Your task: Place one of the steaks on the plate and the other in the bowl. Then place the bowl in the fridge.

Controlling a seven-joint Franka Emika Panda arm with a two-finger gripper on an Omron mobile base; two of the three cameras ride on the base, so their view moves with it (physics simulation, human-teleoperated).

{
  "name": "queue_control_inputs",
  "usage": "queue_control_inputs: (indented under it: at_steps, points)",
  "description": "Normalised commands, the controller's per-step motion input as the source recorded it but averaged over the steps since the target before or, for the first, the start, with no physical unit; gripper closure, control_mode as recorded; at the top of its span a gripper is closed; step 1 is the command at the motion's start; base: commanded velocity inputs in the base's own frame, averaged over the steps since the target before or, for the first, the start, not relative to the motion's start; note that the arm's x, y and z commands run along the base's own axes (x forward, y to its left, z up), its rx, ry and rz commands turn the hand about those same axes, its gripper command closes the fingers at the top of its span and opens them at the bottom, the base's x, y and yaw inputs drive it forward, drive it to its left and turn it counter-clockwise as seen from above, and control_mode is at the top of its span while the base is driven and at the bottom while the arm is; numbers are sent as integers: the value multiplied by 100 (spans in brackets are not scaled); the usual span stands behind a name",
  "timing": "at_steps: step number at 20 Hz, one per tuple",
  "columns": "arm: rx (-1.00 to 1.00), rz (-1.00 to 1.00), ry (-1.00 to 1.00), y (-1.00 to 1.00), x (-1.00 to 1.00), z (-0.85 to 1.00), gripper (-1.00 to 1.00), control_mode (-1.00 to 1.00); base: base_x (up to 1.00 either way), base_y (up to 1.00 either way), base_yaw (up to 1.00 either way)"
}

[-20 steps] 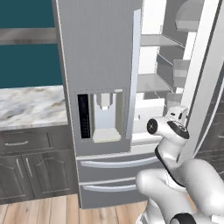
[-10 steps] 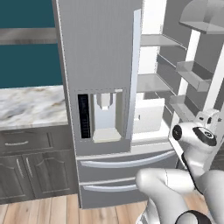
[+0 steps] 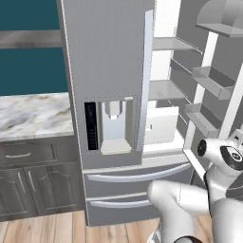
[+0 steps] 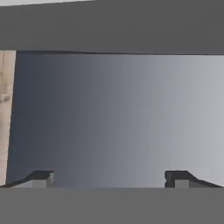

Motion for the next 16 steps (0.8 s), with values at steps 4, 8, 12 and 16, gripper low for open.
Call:
queue_control_inputs:
  at_steps: [4, 8, 12, 16]
  points:
    - [54, -33, -34, 85, -20, 24, -100, -100, 0, 0, 0]
    - [87, -28, -48, 41, 3, 0, -100, -100, 0, 0, 0]
    - [91, -13, -46, 40, 52, -4, -100, -100, 0, 0, 0]
    - [85, 0, -24, 54, 65, -9, -100, -100, 0, 0, 0]
